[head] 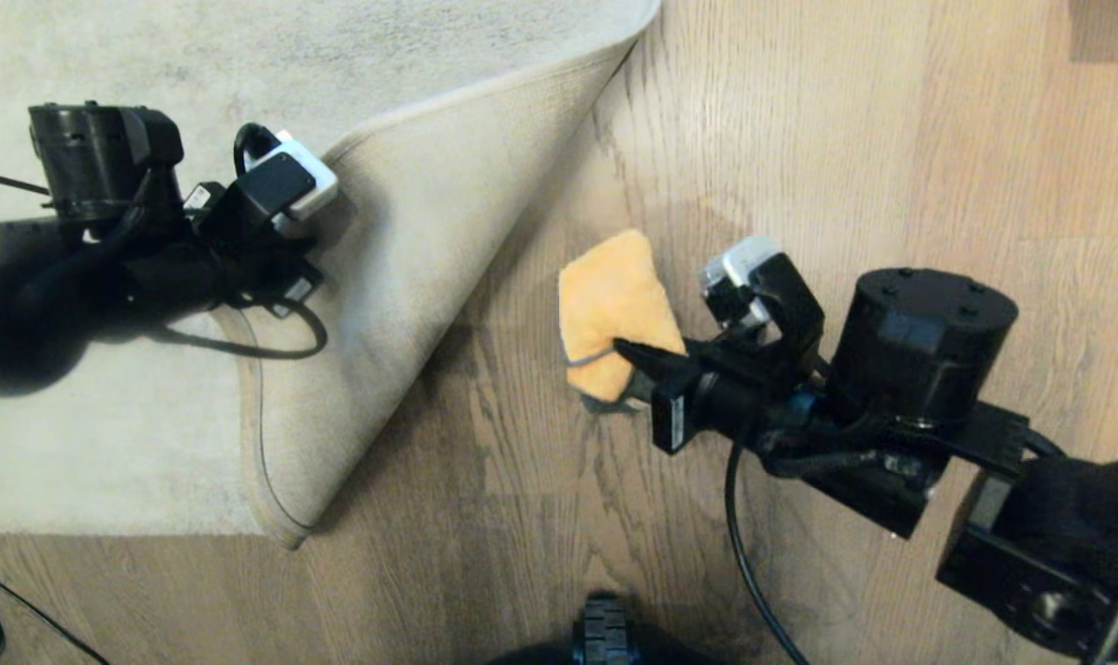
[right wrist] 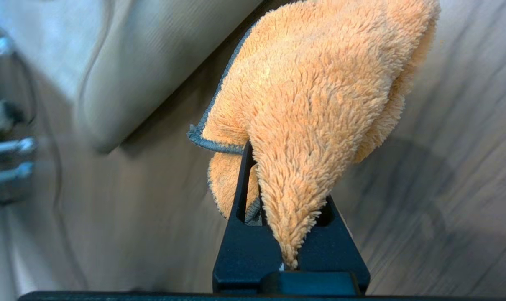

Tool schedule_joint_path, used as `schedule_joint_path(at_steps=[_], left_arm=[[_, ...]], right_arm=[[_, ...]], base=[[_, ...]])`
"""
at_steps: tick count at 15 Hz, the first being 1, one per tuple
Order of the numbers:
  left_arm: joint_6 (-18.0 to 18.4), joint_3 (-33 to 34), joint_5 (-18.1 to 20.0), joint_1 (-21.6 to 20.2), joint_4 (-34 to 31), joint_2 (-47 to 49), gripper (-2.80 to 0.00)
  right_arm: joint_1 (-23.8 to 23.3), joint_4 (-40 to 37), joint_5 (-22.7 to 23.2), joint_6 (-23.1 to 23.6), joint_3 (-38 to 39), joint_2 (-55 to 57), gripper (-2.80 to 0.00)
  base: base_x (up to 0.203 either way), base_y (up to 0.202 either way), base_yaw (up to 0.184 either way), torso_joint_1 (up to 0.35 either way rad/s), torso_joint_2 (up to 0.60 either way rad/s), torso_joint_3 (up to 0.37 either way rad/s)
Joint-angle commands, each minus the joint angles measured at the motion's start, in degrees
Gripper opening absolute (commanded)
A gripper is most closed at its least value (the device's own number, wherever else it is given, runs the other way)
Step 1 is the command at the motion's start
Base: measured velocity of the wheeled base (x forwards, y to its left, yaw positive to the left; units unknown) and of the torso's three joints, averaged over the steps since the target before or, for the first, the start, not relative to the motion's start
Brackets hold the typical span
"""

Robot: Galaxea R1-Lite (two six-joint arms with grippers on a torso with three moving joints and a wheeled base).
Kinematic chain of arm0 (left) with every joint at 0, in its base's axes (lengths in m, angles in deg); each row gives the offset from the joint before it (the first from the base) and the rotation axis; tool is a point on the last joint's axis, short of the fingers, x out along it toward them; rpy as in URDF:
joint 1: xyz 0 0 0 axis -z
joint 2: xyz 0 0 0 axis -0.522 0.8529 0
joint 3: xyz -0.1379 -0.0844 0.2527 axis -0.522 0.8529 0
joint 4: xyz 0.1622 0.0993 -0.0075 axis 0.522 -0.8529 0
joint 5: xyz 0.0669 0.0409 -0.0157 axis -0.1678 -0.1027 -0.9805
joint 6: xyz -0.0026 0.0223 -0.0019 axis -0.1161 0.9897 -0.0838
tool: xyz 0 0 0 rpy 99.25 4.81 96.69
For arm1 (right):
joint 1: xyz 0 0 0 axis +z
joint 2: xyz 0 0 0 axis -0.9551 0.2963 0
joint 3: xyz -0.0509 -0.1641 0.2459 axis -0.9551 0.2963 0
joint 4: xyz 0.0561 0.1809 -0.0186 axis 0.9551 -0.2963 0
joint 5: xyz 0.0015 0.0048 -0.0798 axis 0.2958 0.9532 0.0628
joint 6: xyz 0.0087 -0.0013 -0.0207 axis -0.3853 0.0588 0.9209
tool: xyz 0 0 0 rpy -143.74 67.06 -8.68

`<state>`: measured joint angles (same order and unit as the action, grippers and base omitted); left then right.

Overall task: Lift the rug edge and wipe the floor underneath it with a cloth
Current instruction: Wipe the floor under the carpet with a rag

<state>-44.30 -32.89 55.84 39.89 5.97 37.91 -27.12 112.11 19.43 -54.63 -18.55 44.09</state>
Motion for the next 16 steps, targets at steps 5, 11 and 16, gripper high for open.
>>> schedule_joint_path(at_steps=[5, 11, 16], left_arm=[[0.3, 1.0, -0.1, 0.4, 0.1, 0.1, -2.8], [0.0, 2.9, -0.2, 0.0, 0.2, -0.4, -2.8], [-0.9, 4.1, -0.4, -0.1, 0.1, -0.8, -2.8]], right_arm=[[1.5, 4.7, 0.0, -2.7, -5.6, 10.5, -2.8], [1.0, 5.2, -0.3, -6.6, -16.3, 20.9, -2.8], [-2.6, 4.3, -0.4, -7.4, -24.0, 23.6, -2.8]], base=[[0.0, 0.0, 0.0, 0.0, 0.0, 0.0], [0.0, 0.0, 0.0, 0.0, 0.0, 0.0], [0.0, 0.0, 0.0, 0.0, 0.0, 0.0]])
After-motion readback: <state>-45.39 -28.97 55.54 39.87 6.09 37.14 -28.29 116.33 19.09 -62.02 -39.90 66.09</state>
